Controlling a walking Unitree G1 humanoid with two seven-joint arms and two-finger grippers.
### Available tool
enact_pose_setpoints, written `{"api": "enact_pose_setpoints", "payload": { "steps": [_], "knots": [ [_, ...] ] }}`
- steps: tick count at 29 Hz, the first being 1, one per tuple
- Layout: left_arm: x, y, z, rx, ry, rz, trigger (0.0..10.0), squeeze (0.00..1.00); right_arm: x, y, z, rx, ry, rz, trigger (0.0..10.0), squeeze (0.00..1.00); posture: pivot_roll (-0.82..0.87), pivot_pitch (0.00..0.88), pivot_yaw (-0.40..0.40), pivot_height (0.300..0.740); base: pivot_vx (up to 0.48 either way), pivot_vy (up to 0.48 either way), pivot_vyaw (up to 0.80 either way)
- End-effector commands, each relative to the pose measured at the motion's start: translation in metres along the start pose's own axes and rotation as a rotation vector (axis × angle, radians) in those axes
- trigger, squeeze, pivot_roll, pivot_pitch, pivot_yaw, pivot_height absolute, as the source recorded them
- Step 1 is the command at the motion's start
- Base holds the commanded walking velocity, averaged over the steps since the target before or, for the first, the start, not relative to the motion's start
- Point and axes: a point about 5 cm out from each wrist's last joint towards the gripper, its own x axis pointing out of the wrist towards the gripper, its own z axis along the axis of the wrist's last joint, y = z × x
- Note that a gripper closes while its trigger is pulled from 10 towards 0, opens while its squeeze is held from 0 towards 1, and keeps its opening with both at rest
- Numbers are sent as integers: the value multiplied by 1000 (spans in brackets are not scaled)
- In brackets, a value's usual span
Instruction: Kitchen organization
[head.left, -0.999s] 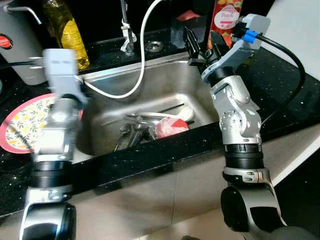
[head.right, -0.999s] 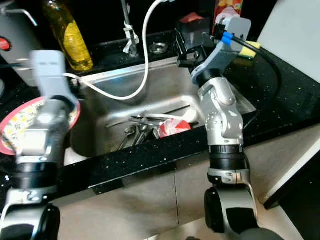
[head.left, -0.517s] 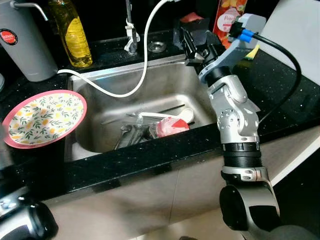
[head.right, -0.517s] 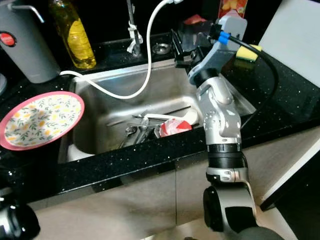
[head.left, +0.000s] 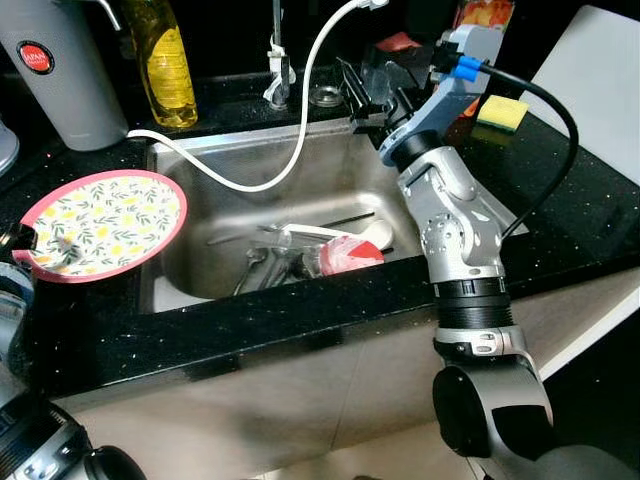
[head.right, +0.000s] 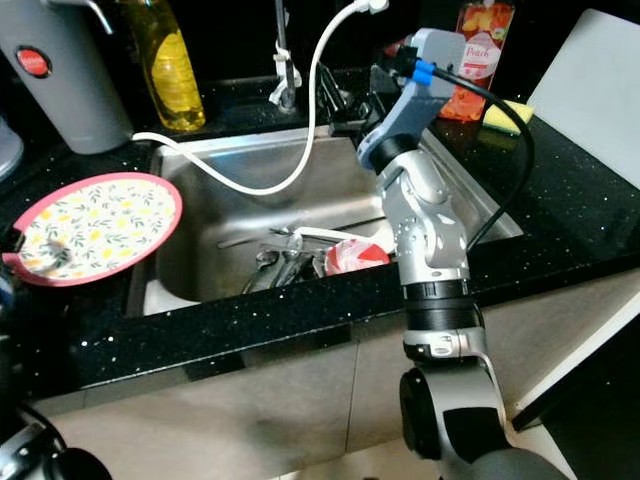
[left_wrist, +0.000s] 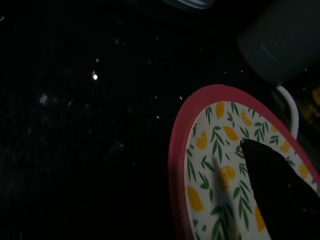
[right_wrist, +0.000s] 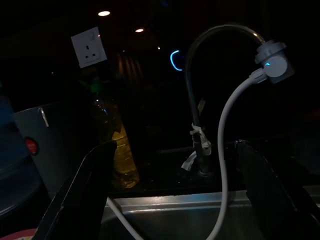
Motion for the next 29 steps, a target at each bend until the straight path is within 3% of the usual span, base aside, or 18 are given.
{"api": "enact_pose_setpoints", "payload": {
  "steps": [1,10,11,12,14,15,19,29],
  "knots": [
    [-1,2,-16,-45,77,28,10000,0,4,4,0,6,-1,19,10000,0,201,8,21,740,0,0,0],
    [5,-11,-41,-127,213,14,10000,0,3,3,1,1,-2,20,10000,0,189,0,22,740,0,0,0],
    [7,-14,-43,-132,233,10,6980,0,3,3,1,0,-3,20,10000,0,183,0,24,740,0,0,0],
    [9,-17,-45,-149,251,5,4627,0,4,3,1,-1,-5,20,10000,0,177,0,28,740,0,0,0],
    [9,-17,-45,-149,251,5,4627,0,4,3,1,-1,-5,20,10000,0,177,0,28,740,0,0,0],
    [10,-19,-47,-169,267,8,0,0,4,3,2,-3,-9,21,10000,0,177,0,28,740,0,0,0],
    [10,-15,-63,-199,336,61,0,0,2,0,6,-15,-21,11,10000,0,168,0,34,740,0,0,0],
    [11,-2,-68,-195,362,134,0,0,2,-2,7,-20,-25,6,10000,0,156,0,36,740,0,0,0]
  ]
}}
